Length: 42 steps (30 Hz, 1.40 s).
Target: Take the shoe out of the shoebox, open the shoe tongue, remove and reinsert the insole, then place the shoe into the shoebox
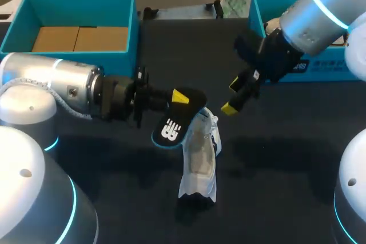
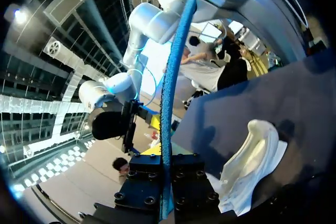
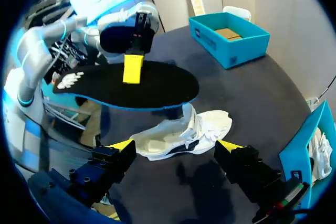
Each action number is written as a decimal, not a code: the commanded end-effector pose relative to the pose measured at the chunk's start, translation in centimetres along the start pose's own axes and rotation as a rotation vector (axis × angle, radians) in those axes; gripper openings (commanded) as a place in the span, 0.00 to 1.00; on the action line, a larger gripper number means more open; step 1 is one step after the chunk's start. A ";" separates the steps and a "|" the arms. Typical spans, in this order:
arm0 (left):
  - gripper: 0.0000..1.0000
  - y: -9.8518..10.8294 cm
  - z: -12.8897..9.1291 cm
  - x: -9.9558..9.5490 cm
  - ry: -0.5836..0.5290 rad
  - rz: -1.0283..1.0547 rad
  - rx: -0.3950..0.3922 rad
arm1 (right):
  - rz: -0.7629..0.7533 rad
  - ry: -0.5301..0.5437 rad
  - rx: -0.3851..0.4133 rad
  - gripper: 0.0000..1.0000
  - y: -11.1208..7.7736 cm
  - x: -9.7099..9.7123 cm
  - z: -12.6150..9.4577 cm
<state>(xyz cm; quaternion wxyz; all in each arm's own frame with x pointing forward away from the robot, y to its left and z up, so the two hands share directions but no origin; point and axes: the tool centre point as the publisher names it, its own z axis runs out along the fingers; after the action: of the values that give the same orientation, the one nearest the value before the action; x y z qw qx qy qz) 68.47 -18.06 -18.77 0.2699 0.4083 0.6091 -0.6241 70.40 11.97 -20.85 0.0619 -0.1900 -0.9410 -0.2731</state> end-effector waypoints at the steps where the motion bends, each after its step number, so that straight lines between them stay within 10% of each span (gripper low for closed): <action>1: 0.00 -1.1 -0.9 0.1 0.002 0.001 -0.015 | 0.004 -0.028 0.029 1.00 0.3 0.4 0.2; 10: 0.00 -1.1 -0.9 0.1 0.002 0.001 -0.015 | 0.004 -0.028 0.029 1.00 0.3 0.4 0.2; 26: 0.00 -8.6 0.5 3.1 0.049 -0.129 0.080 | -0.159 -0.090 0.177 1.00 -3.3 2.7 5.6; 42: 0.00 -9.1 1.1 5.2 0.087 -0.207 0.038 | -0.115 -0.043 0.195 1.00 -4.5 2.7 7.2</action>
<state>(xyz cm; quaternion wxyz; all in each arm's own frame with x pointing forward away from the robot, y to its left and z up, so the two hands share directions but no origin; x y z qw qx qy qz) 58.28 -17.43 -18.37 0.1681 0.3755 0.6457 -0.6432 65.99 13.04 -28.43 0.0439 -0.1344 -0.9732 -0.1812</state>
